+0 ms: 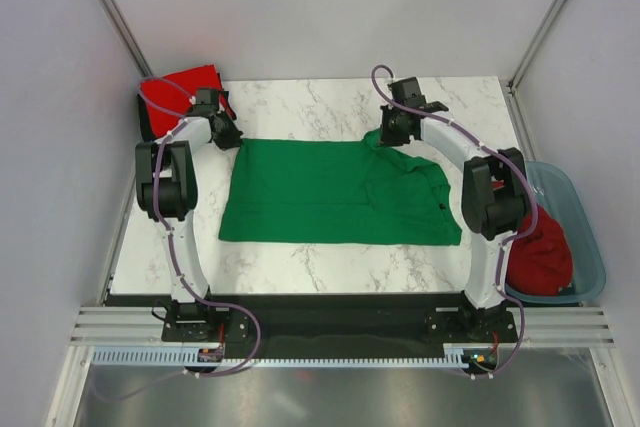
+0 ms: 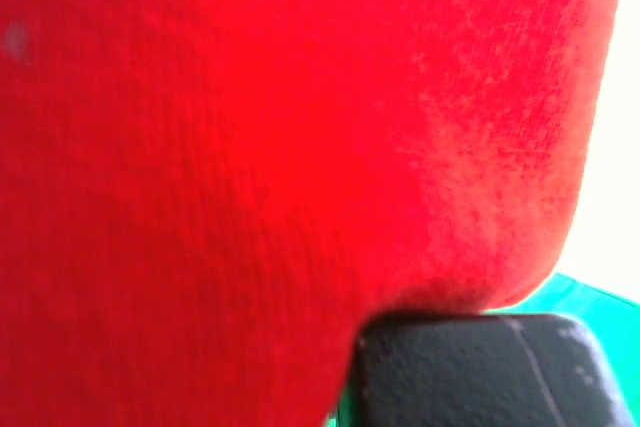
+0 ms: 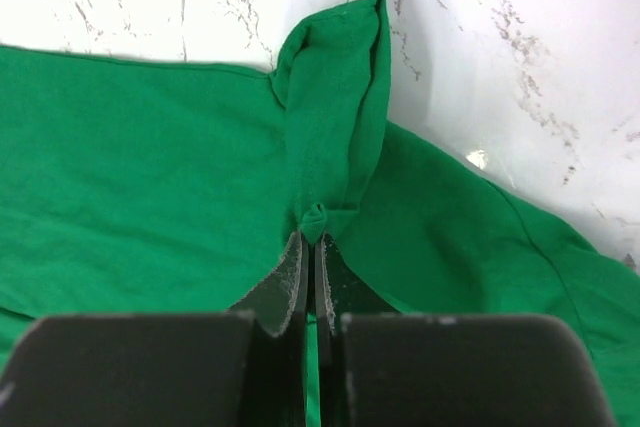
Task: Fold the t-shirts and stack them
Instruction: Fold the tshirt
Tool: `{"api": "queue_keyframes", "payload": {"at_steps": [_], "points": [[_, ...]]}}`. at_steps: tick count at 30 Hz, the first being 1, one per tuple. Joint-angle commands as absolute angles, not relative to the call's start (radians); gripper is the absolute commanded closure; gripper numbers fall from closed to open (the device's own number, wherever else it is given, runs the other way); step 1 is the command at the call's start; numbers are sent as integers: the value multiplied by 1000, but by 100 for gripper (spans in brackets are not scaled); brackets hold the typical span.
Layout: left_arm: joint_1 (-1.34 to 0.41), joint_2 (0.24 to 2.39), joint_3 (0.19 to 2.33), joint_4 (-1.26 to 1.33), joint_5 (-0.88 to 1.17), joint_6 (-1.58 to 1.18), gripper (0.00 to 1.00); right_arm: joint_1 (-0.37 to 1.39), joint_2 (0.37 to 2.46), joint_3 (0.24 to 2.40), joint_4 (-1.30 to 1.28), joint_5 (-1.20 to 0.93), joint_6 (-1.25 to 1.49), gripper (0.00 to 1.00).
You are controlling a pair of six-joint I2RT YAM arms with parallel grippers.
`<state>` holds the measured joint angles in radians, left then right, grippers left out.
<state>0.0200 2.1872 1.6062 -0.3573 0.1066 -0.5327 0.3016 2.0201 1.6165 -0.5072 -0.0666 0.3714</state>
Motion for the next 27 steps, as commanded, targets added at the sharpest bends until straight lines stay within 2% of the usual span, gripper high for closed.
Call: {"api": "queue_keyframes", "payload": {"at_steps": [1, 13, 27], "points": [[20, 2180, 1628, -357, 98, -519, 98, 302, 1924, 1603, -515, -25, 344, 100], [18, 1971, 1473, -321, 106, -459, 98, 301, 1655, 1321, -494, 84, 344, 100], [18, 1862, 1307, -244, 121, -434, 98, 302, 1388, 1083, -485, 106, 367, 100]]}}
